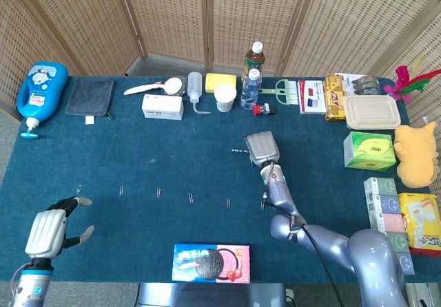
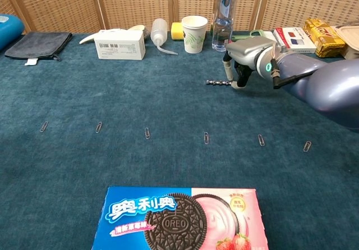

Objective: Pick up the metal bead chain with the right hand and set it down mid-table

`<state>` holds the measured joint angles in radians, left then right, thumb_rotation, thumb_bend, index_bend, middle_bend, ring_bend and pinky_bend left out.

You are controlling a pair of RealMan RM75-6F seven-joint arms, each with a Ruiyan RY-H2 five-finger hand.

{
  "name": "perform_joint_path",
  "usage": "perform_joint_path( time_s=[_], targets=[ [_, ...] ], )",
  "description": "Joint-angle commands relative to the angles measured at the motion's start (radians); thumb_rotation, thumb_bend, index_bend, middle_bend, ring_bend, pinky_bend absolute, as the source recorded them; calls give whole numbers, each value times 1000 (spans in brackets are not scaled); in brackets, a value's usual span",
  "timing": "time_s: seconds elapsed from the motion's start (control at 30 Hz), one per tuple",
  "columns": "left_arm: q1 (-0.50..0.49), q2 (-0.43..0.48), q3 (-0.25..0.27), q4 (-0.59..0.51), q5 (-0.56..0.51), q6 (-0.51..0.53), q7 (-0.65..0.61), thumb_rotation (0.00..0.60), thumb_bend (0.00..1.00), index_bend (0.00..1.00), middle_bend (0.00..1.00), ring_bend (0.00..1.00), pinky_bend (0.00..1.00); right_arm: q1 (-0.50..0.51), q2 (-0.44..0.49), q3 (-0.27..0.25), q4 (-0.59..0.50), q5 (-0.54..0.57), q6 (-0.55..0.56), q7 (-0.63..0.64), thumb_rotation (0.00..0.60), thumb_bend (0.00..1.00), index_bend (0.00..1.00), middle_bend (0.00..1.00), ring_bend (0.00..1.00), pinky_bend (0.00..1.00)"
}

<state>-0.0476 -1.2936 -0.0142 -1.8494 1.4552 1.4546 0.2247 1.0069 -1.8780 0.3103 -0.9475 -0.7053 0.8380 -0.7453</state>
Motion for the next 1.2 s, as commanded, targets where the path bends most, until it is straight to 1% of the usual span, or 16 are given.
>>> perform_joint_path(
  time_s=[0.03,0.27,0.63,1.03,1.2],
  targets=[
    [1,-1,1,2,-1,0,-2,600,393,340,358,321,390,5,-6,0,10,7,-3,-7,600,388,477,754,903,726],
    [-2,-4,2,13,-5,-3,-12,600,393,339,358,320,389,26,-26,-3,60,29,-13,-46,600,388,476,752,903,726],
    [-3,-6,3,22,-11,-1,-18,600,393,339,357,320,390,43,-55,-3,127,40,-40,-60,600,388,474,748,902,726],
    [-2,-7,7,27,-15,0,-26,600,393,338,353,316,390,61,-69,10,155,53,-60,-74,600,387,525,748,902,726],
    [1,-3,7,31,-19,4,-30,600,393,337,350,311,390,68,-77,13,166,66,-66,-87,600,388,530,748,903,725]
  ],
)
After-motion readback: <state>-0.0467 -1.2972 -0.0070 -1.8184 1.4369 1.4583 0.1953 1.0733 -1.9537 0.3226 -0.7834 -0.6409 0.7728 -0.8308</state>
